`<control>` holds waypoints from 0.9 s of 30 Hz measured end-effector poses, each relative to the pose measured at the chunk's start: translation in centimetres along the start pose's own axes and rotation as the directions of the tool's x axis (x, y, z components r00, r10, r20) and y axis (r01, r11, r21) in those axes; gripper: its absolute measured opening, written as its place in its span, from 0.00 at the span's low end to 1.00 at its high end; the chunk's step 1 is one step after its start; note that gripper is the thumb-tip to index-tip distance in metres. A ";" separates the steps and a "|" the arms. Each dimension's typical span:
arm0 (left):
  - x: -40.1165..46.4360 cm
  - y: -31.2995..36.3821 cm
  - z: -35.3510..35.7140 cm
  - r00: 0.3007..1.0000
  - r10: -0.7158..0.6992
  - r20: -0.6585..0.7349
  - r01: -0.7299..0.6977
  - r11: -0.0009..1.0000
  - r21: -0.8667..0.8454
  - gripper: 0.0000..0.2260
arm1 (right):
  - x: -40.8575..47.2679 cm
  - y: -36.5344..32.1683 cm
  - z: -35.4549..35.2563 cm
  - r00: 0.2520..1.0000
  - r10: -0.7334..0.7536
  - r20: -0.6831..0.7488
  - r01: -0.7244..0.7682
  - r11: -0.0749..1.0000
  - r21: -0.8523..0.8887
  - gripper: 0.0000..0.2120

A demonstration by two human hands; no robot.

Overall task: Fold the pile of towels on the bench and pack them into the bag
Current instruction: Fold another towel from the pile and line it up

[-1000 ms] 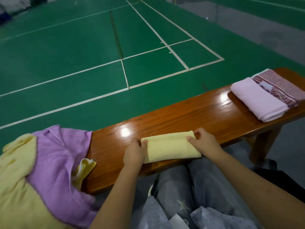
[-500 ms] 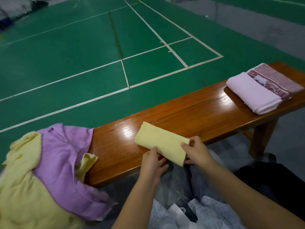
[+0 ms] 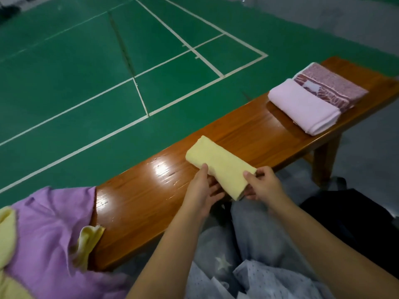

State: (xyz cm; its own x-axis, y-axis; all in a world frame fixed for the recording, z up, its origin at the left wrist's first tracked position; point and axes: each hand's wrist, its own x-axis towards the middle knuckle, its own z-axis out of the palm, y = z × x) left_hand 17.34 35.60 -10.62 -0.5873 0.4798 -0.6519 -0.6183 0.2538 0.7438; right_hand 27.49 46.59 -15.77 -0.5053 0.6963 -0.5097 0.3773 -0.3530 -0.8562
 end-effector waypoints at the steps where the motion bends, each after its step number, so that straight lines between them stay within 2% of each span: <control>1: 0.5 0.5 1.0 1.000 -0.005 0.022 0.005 1.000 0.022 0.22 | 0.5 -0.3 -0.8 1.000 0.003 -0.017 -0.002 0.999 0.045 0.14; 4: 2.4 1.8 4.2 0.997 -0.037 0.065 0.033 0.997 0.070 0.23 | 2.0 -1.2 -3.2 0.998 0.012 -0.056 -0.003 0.988 0.154 0.13; 9: 5.5 3.8 9.4 0.992 -0.073 0.103 0.057 0.986 0.155 0.26 | 4.8 -2.9 -6.6 0.988 0.044 -0.145 -0.013 0.977 0.213 0.14; 15: 8.0 4.9 13.8 0.983 -0.079 0.166 0.033 0.965 0.259 0.30 | 7.4 -3.9 -8.9 0.967 0.026 -0.252 0.048 0.958 0.284 0.15; 21: 8.6 5.1 16.1 0.971 -0.073 0.227 0.010 0.963 0.269 0.27 | 9.2 -3.8 -9.7 0.940 0.051 -0.338 0.083 0.925 0.371 0.17; 27: 7.6 4.6 17.1 0.955 -0.071 0.287 0.005 0.974 0.224 0.25 | 9.4 -3.9 -10.2 0.918 0.036 -0.395 0.122 0.922 0.368 0.19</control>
State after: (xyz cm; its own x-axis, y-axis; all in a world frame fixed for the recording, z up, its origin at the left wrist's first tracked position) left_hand 18.96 54.75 -9.65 -0.3678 0.6811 -0.6331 -0.4881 0.4381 0.7549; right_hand 29.19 60.85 -16.38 -0.1438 0.8735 -0.4650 0.0008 -0.4698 -0.8828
